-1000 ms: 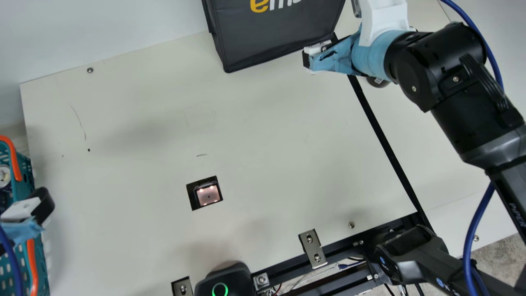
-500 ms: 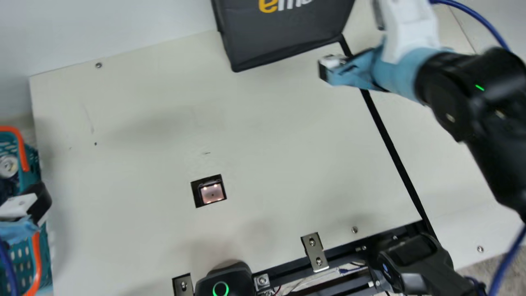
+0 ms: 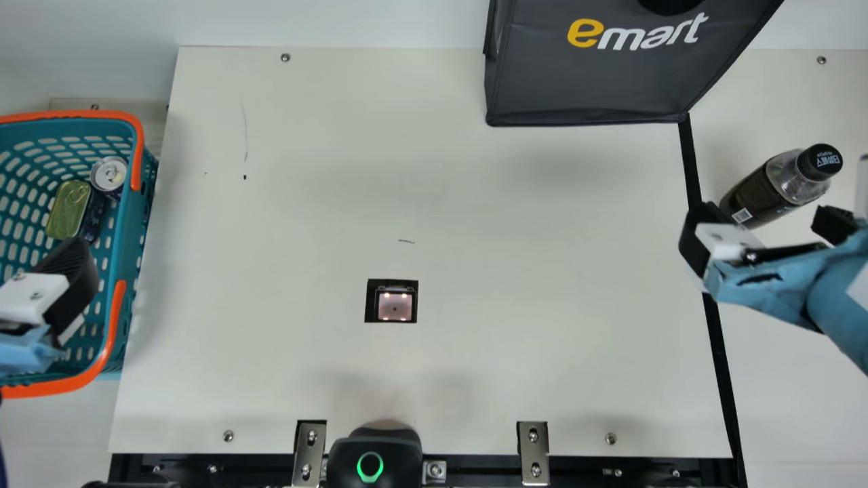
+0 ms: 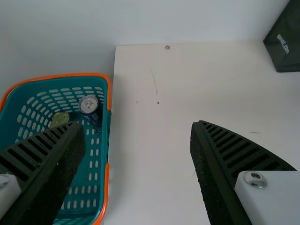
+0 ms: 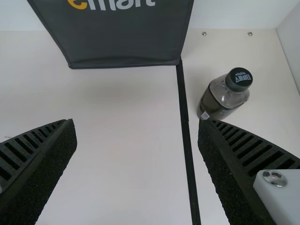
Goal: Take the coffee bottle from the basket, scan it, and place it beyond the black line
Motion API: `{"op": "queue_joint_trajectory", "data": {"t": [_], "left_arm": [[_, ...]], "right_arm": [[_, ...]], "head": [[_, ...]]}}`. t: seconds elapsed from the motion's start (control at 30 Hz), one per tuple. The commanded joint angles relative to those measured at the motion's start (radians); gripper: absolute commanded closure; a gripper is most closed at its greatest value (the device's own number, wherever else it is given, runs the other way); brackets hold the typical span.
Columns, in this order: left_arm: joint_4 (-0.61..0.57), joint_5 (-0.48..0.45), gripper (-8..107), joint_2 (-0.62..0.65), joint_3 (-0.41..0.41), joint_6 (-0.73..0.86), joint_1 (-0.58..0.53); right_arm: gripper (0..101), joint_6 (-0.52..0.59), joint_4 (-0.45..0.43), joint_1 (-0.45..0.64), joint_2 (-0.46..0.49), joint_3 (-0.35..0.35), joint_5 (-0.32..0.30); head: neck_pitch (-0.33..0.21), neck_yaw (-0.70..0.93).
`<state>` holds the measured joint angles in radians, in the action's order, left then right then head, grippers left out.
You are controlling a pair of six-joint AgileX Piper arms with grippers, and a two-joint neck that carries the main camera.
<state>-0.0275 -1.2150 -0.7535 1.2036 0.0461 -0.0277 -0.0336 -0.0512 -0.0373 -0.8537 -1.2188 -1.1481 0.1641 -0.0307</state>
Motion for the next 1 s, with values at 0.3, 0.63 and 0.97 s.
{"op": "queue_joint_trajectory", "data": {"t": [0.3, 0.63, 0.97], "left_arm": [[0.000, 0.000, 9, 0.000, 0.000, 0.000, 0.000], [0.000, 0.000, 9, 0.000, 0.000, 0.000, 0.000], [0.000, 0.000, 9, 0.000, 0.000, 0.000, 0.000]], "right_arm": [[11, 0.074, 0.038, 0.026, 0.115, 0.000, -0.077], [11, 0.074, 0.038, 0.026, 0.115, 0.000, -0.075], [11, 0.074, 0.038, 0.026, 0.115, 0.000, -0.074]], "head": [[-0.026, 0.003], [-0.026, 0.003], [-0.026, 0.003]]}}
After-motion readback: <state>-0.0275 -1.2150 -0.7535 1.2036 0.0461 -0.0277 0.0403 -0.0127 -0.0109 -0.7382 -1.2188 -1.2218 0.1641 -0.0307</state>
